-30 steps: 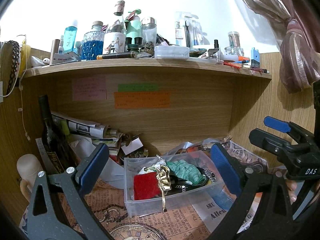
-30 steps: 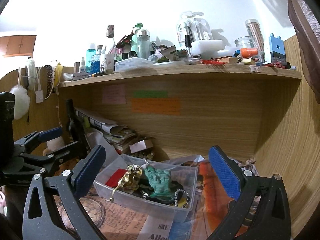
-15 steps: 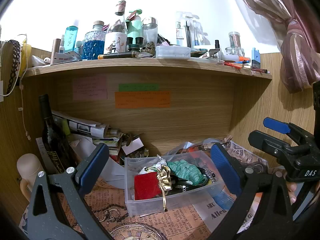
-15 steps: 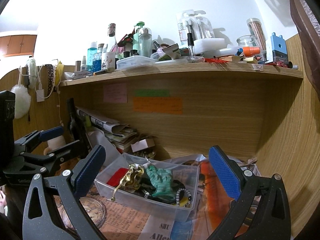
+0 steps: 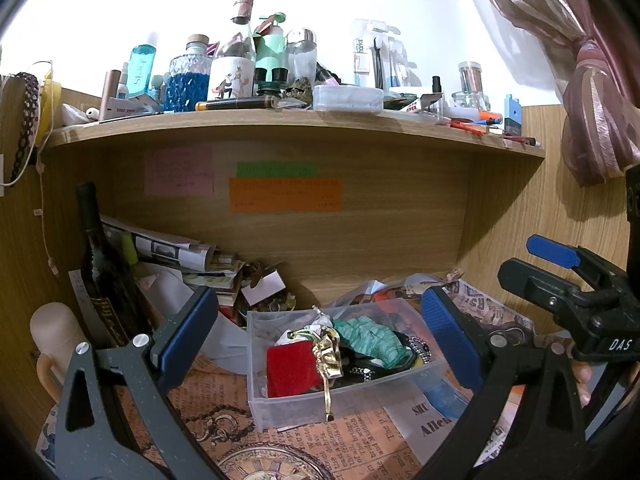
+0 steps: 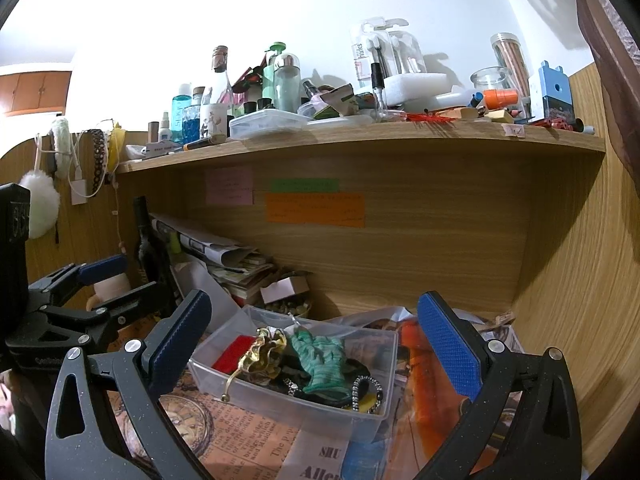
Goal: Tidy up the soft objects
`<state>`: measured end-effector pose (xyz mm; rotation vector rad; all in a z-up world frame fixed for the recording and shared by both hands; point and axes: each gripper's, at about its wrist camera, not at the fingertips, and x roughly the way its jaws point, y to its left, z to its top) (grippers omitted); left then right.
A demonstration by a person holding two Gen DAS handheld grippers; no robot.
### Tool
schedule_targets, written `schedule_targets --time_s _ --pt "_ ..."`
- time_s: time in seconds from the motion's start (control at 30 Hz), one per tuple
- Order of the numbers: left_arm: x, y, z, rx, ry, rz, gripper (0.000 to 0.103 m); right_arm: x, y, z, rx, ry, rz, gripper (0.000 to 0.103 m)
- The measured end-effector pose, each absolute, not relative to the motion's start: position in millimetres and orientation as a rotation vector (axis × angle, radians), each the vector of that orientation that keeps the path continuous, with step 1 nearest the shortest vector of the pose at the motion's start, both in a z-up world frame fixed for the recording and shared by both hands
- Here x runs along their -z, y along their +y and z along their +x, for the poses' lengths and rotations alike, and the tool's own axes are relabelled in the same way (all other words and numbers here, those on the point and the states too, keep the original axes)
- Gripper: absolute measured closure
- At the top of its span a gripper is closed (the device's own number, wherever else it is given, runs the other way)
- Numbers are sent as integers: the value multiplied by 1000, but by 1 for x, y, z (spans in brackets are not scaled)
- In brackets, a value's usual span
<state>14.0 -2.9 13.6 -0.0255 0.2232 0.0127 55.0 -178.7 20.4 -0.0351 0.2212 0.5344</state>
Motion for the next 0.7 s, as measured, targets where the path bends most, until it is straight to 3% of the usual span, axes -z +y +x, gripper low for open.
schedule_targets --time_s 0.7 --pt "-11 -2 17 8 234 -41 0 -18 -180 59 -531 233 -32 0"
